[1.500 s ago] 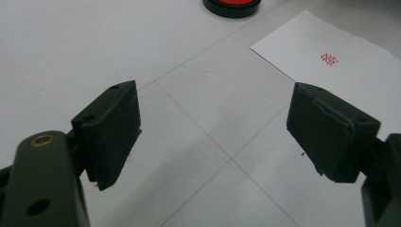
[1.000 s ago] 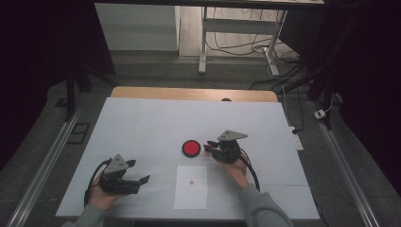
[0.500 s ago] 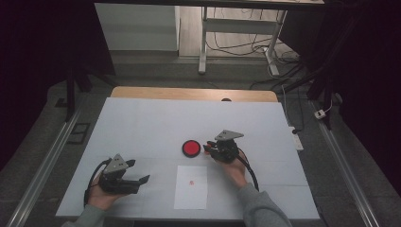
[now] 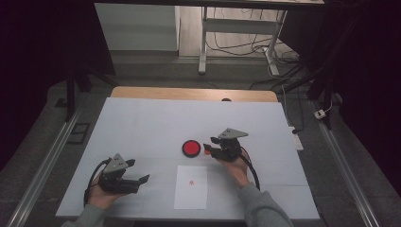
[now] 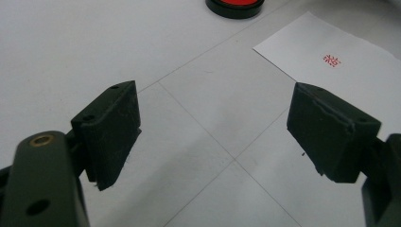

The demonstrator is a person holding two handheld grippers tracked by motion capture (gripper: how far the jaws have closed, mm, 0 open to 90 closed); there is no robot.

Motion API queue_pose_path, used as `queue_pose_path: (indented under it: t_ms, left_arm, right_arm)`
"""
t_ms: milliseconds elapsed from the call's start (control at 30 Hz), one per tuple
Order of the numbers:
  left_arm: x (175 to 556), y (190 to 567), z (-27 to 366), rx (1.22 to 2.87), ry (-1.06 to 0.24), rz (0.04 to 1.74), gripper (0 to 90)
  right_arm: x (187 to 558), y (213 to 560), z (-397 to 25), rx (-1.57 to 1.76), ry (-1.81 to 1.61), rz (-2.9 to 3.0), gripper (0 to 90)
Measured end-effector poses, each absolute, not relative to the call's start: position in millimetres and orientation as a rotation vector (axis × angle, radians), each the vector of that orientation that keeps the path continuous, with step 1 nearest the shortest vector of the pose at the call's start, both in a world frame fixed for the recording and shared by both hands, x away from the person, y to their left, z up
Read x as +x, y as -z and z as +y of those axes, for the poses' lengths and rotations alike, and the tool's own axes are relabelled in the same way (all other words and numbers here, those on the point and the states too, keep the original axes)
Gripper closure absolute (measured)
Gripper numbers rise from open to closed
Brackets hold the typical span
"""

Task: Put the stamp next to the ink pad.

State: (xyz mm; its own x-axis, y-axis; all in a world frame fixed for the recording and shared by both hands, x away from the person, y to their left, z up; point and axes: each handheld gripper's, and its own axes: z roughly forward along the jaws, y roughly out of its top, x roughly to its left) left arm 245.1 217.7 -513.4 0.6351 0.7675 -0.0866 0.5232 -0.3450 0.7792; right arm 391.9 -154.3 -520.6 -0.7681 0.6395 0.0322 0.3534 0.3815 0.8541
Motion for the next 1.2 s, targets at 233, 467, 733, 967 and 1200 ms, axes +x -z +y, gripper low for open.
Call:
queue_pose_path:
  t_ms: [233,467,733,967,1200]
  left_arm:
    - [248.5,514.6,218.3,2.022,-0.364,1.022,18.6]
    - [251.5,515.8,219.0,2.015,-0.348,1.029,18.7]
    - [254.4,517.0,218.1,2.022,-0.337,1.029,18.7]
    - [254.4,517.1,216.7,2.027,-0.327,1.019,18.7]
    - [253.8,518.6,216.2,2.032,-0.323,1.017,18.7]
  right_arm:
    - [385.6,510.9,-160.4,0.810,-1.391,2.338,46.7]
    - [374.5,500.1,-170.8,0.758,-1.390,2.334,44.9]
    - [353.0,490.3,-194.5,0.740,-1.386,2.302,45.0]
    - [327.8,485.9,-224.6,0.723,-1.371,2.283,45.0]
    - [308.4,487.9,-264.4,0.772,-1.364,2.246,45.0]
